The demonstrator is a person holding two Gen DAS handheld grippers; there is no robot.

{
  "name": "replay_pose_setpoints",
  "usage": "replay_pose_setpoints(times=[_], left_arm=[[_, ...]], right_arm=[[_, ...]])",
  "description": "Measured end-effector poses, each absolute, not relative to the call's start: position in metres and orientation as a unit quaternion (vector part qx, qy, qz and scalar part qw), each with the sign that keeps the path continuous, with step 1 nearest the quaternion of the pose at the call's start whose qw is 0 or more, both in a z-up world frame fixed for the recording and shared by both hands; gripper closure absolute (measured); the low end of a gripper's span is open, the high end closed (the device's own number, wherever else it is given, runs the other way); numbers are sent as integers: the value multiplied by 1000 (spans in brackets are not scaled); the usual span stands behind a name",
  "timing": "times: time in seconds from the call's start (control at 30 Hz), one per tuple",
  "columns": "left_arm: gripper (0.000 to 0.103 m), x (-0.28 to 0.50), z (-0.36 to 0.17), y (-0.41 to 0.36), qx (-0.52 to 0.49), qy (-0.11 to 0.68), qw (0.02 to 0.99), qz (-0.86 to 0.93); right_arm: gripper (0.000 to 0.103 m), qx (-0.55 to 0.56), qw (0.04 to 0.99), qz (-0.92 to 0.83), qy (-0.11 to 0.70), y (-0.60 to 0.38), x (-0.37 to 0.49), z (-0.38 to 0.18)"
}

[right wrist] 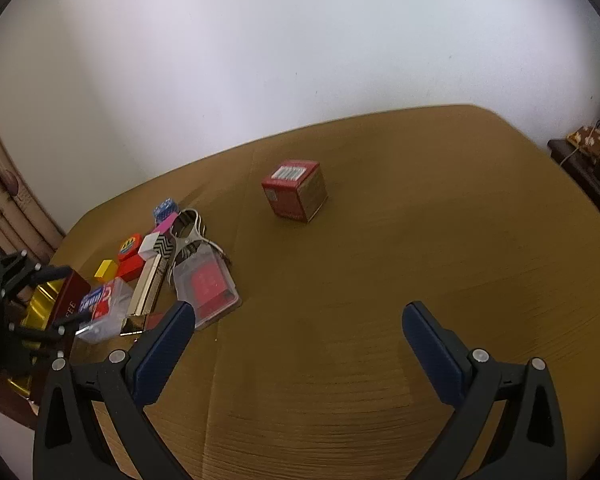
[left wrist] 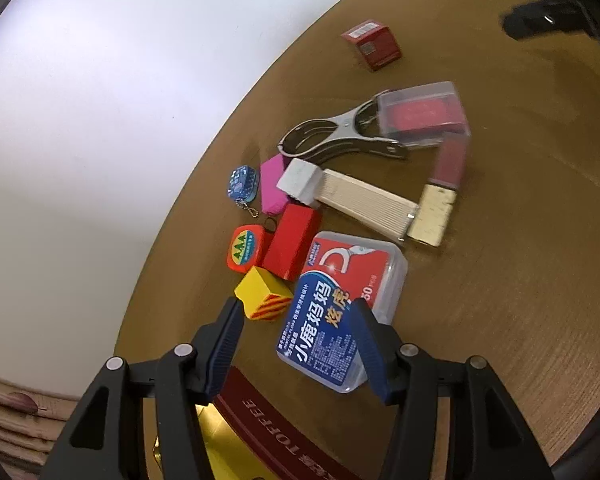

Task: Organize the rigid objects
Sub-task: 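Reach the left tool to the blue-white-red floss box and grasp it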

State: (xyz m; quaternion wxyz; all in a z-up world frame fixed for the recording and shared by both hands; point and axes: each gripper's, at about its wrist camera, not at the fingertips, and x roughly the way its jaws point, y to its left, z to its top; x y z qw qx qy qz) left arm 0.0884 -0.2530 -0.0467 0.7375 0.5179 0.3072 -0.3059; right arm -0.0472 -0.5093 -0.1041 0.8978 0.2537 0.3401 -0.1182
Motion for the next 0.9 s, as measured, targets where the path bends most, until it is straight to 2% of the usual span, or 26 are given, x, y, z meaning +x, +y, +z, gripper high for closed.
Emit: replay_pose_setpoints(times=[0.53, 0.57, 0.6, 0.63, 0.67, 0.73, 0.9], left_arm=[[46, 131, -50, -264, 532, 314, 714, -328], [45, 131, -49, -263, 529, 317, 707, -347], [35, 134, -48, -263, 523, 323, 705, -353], [17, 139, -46, -263, 513, 336, 705, -356], [12, 147, -46, -262, 502, 360, 701, -358], [11, 155, -46, -262, 494, 385, 694, -355], [11, 161, -51, -266, 508, 383, 680, -365]], right_arm=[[0, 273, 890, -94, 353, -510, -37, -110], [0, 273, 891, -93, 352, -510, -36, -111], [0, 272, 891, -91, 352, -510, -35, -111], [0, 272, 891, -91, 352, -509, -35, -111], [0, 272, 891, -90, 352, -509, -35, -111], [0, 271, 891, -87, 354, -506, -32, -111], [0, 272, 890, -80, 357, -504, -28, -113]])
